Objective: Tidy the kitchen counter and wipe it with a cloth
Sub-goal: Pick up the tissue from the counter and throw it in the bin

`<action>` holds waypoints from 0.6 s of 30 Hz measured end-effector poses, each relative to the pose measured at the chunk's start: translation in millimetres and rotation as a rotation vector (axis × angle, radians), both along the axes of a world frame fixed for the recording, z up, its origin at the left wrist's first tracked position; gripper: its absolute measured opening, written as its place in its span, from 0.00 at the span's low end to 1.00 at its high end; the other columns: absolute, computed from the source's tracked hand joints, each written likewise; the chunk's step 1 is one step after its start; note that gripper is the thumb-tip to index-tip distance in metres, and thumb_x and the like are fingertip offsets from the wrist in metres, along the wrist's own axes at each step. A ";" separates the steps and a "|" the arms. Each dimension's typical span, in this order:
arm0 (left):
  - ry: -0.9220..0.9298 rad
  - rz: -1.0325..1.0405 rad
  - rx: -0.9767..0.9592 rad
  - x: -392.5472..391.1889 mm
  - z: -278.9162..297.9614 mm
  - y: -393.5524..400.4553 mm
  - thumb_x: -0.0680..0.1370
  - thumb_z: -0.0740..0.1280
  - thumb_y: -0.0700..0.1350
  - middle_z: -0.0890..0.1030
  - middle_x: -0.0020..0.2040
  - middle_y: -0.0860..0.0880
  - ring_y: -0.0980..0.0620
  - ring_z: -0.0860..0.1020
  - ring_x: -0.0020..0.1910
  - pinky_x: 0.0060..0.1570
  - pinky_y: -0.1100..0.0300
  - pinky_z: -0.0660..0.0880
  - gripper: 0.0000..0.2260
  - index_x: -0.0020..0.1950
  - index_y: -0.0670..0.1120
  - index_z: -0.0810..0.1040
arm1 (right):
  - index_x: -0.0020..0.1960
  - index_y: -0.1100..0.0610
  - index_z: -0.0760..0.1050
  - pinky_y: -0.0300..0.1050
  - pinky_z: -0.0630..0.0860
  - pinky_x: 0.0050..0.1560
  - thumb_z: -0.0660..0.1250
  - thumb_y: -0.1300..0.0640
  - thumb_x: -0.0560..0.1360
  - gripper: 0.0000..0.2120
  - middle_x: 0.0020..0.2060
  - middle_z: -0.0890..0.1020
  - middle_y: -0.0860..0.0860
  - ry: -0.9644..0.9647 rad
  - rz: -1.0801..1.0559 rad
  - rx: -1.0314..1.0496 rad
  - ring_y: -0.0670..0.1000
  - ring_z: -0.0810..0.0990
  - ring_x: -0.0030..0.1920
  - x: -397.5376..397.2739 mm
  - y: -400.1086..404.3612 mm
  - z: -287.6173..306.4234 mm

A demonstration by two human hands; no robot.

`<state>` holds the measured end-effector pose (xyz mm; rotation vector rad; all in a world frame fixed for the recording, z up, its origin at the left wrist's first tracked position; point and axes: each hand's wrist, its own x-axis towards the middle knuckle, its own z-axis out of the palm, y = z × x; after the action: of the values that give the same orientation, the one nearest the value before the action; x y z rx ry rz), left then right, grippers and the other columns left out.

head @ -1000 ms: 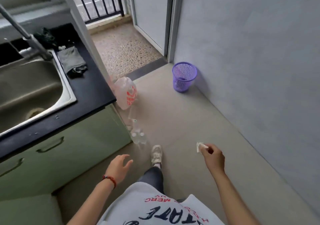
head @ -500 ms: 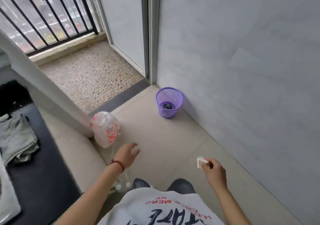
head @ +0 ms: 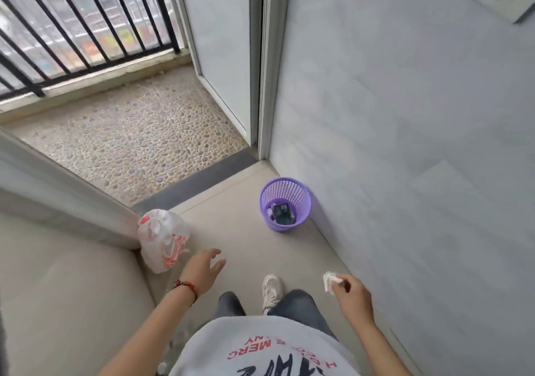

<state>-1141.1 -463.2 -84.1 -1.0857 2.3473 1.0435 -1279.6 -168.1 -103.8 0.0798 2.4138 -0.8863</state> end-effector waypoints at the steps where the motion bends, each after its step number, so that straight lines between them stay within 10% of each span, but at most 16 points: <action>1: -0.009 0.024 -0.002 -5.7 -1.9 -3.3 0.77 0.62 0.49 0.76 0.61 0.44 0.47 0.74 0.60 0.61 0.56 0.68 0.17 0.63 0.44 0.72 | 0.45 0.57 0.79 0.45 0.72 0.44 0.65 0.59 0.72 0.05 0.46 0.83 0.57 -0.005 0.048 0.011 0.58 0.79 0.48 -18.7 -9.0 -3.5; 18: -0.126 0.139 0.054 -118.6 -109.8 -63.3 0.77 0.62 0.47 0.76 0.59 0.45 0.47 0.74 0.60 0.59 0.56 0.69 0.16 0.63 0.43 0.72 | 0.49 0.62 0.80 0.42 0.68 0.43 0.67 0.60 0.72 0.09 0.42 0.81 0.57 -0.156 0.145 0.090 0.56 0.77 0.45 -159.2 -147.3 -128.7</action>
<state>-1259.8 -526.5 -193.9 -1.2708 2.1590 1.0473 -1438.8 -315.4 -232.6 0.0067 2.2806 -0.6804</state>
